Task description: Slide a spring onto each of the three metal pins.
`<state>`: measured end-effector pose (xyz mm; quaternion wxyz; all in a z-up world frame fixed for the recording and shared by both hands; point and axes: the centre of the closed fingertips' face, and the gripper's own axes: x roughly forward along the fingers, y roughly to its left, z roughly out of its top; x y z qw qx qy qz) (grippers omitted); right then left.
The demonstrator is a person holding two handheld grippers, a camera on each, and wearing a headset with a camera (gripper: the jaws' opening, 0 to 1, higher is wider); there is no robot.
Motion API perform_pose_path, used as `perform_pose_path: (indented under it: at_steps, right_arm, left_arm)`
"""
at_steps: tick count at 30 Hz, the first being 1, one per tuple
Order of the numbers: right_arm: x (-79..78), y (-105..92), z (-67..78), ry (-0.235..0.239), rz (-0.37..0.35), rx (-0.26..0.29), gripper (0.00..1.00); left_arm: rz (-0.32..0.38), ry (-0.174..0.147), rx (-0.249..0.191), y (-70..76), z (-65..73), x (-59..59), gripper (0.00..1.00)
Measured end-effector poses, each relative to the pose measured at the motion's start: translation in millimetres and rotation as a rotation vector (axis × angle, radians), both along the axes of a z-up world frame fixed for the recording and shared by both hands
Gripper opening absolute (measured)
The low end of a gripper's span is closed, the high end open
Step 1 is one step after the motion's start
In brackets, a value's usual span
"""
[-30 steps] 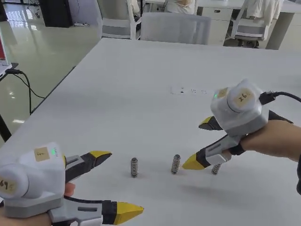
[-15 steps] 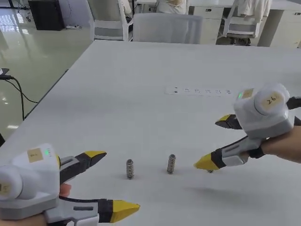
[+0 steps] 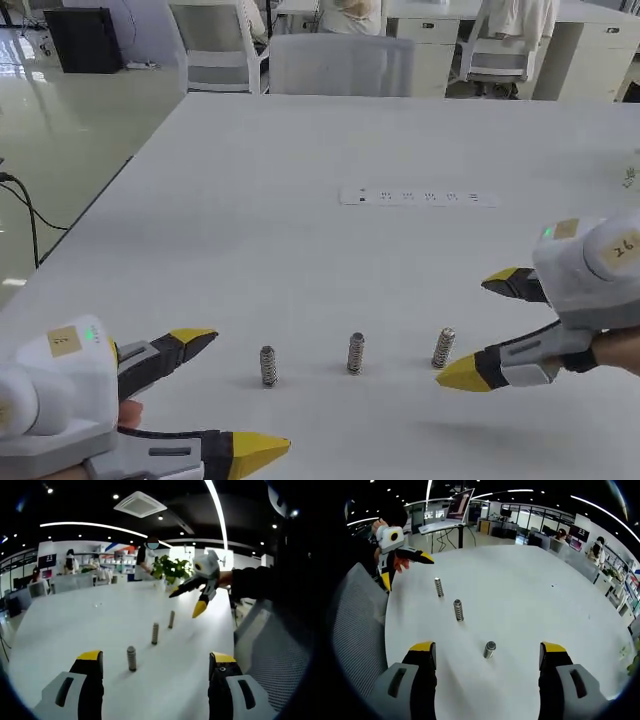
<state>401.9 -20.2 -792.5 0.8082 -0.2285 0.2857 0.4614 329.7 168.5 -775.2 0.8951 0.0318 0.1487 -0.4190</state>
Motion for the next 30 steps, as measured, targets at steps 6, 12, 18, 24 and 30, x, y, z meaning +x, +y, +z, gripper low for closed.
perform_pose_path:
  at_steps: [6, 12, 18, 24, 30]
  right_arm:
    - [-13.7, -2.8, -4.2, 0.006, -0.001, 0.013, 0.85]
    - [-22.1, -4.3, -9.1, 0.01, -0.005, 0.028, 0.85]
    - [-30.5, -3.6, -10.1, 0.009, -0.018, 0.053, 0.85]
    - [-35.1, -4.5, -12.0, 0.006, -0.033, 0.081, 0.85]
    - [-42.4, -2.5, -14.7, 0.008, -0.025, 0.112, 0.86]
  left_arm:
    - [0.008, 0.0, -0.003, 1.3, 0.1, -2.5, 0.83]
    - [0.014, 0.002, -0.007, 2.2, -1.5, -4.2, 0.83]
    - [0.023, 0.003, -0.012, 4.6, -2.7, -5.0, 0.84]
    - [0.029, 0.005, -0.018, 4.8, -4.9, -6.6, 0.84]
    - [0.036, 0.013, -0.023, 6.1, -9.5, -9.7, 0.84]
